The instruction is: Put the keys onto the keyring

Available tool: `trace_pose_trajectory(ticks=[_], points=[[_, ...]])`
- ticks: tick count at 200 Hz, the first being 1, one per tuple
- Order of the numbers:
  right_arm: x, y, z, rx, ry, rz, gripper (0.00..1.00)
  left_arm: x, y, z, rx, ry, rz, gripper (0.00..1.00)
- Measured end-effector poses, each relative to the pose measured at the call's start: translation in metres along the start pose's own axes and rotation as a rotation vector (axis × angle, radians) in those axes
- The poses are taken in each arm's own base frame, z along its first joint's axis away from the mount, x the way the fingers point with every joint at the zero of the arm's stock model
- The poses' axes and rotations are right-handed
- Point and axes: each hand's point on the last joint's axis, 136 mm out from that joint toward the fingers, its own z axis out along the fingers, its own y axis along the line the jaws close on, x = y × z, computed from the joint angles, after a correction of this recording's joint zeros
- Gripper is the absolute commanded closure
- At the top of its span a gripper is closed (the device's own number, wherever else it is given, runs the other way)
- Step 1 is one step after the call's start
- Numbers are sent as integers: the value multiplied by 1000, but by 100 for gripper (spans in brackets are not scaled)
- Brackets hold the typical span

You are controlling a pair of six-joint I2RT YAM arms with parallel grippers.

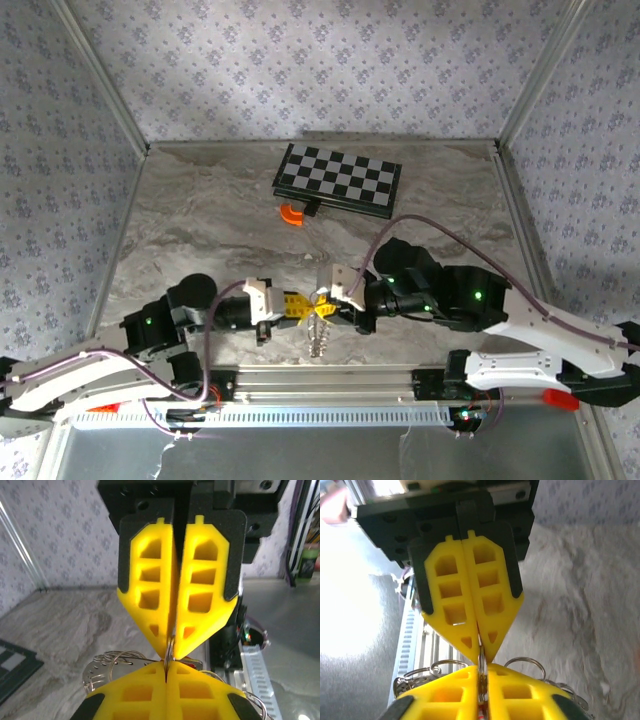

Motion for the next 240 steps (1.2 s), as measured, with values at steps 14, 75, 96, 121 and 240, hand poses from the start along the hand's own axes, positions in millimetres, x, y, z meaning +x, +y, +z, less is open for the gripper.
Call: trace_pose_trajectory(ticks=[14, 75, 96, 121, 240], points=[[-6, 4, -8, -4, -67, 2, 82, -8, -2, -5, 4, -50, -5, 100], [-18, 12, -8, -54, -163, 19, 65, -18, -9, -8, 42, -138, -28, 100], [-22, 14, -8, -65, -183, 22, 63, -14, -10, -7, 49, -139, -37, 100], [-25, 14, -7, -66, -204, 24, 66, -15, -11, -5, 59, -149, -43, 100], [-23, 13, -7, -60, -213, 25, 93, -24, -17, -9, 93, -199, -51, 100]])
